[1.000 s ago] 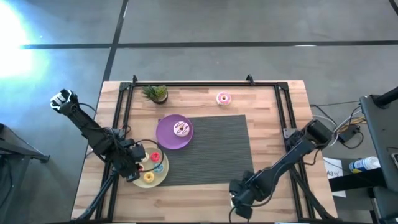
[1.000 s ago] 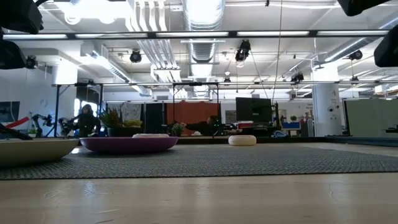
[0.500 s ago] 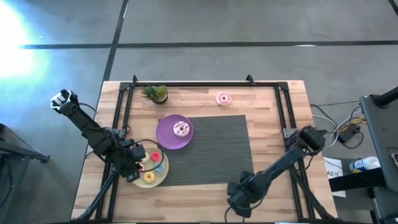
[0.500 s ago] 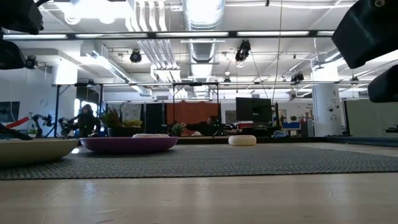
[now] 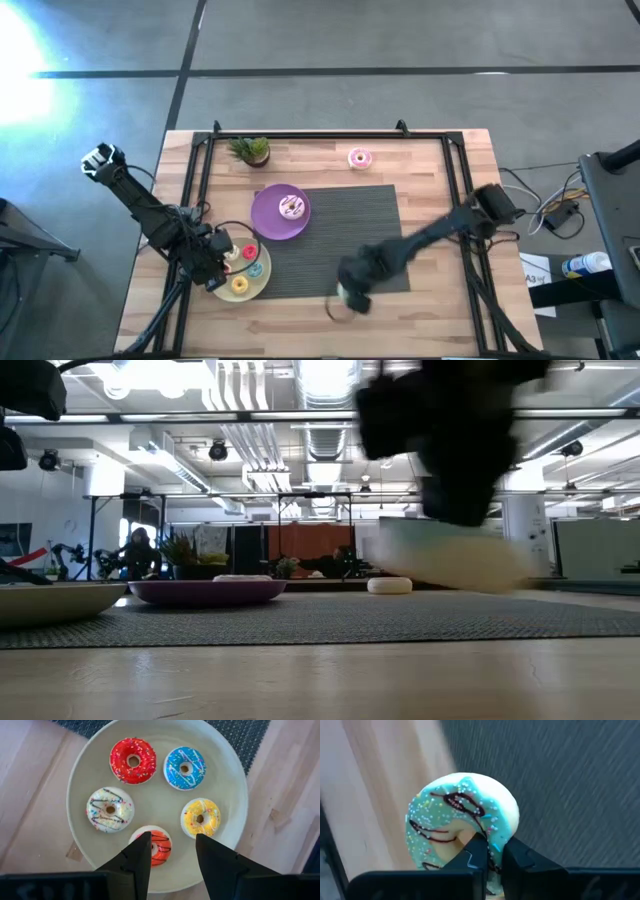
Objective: Pick & Place donuts
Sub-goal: Put the big blue donut on the purple plate
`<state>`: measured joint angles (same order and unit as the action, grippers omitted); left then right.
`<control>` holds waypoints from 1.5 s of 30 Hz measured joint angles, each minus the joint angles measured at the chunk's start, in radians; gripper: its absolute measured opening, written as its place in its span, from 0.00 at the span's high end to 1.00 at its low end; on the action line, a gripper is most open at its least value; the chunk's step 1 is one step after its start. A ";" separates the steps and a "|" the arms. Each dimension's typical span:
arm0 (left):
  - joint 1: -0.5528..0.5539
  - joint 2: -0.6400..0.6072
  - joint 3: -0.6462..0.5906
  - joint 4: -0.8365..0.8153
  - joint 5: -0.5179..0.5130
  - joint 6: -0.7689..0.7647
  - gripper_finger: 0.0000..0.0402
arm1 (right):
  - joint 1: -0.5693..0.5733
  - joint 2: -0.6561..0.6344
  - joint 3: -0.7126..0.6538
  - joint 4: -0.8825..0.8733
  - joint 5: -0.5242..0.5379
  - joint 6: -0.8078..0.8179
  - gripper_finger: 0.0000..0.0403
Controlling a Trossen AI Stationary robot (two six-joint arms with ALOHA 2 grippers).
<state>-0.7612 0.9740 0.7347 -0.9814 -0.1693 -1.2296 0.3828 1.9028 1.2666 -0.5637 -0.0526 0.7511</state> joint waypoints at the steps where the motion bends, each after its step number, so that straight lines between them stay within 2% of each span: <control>1: -0.003 -0.001 0.006 -0.004 0.000 -0.012 0.68 | -0.041 -0.003 0.001 0.035 -0.002 -0.032 0.95; 7: -0.023 -0.005 0.040 -0.074 -0.056 -0.141 0.68 | -0.291 -0.004 0.047 0.216 -0.075 -0.134 0.95; 10: -0.022 -0.009 0.037 -0.078 -0.172 -0.199 0.68 | -0.373 0.004 0.104 0.278 -0.106 -0.183 0.95; 12: -0.012 -0.015 0.031 -0.078 -0.291 -0.240 0.68 | -0.414 0.018 0.152 0.297 -0.109 -0.188 0.95; 15: 0.051 -0.041 0.030 -0.077 -0.402 -0.265 0.68 | -0.455 0.043 0.216 0.290 -0.107 -0.187 0.95; 18: 0.167 -0.073 0.030 -0.051 -0.407 -0.220 0.68 | -0.473 0.066 0.264 0.286 -0.106 -0.172 0.95; 21: 0.322 -0.100 0.026 0.064 -0.346 -0.050 0.68 | -0.484 0.115 0.313 0.275 -0.131 -0.134 0.95; 25: 0.599 -0.106 0.000 0.288 -0.152 0.152 0.68 | -0.489 0.215 0.426 0.247 -0.133 -0.107 0.95; 28: 0.788 -0.103 -0.021 0.410 0.013 0.245 0.68 | -0.480 0.275 0.544 0.134 -0.116 -0.133 0.95; 30: 0.872 -0.108 -0.022 0.407 0.072 0.284 0.68 | -0.466 0.301 0.605 0.032 -0.056 -0.167 0.95; 32: 0.926 -0.124 -0.022 0.408 0.111 0.314 0.68 | -0.459 0.310 0.645 -0.048 -0.009 -0.194 0.94; 36: 0.994 -0.134 -0.025 0.429 0.209 0.346 0.68 | -0.462 0.299 0.672 -0.042 0.008 -0.221 0.93; 41: 1.060 -0.113 -0.074 0.598 0.379 0.325 0.64 | -0.477 0.301 0.693 0.000 0.012 -0.224 0.93; 45: 1.091 -0.095 -0.105 0.635 0.402 0.304 0.61 | -0.485 0.303 0.690 -0.005 0.012 -0.222 0.93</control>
<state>0.3296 0.8795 0.6300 -0.3467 0.2329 -0.9253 -0.1024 2.2055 1.9569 -0.5686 -0.0410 0.5295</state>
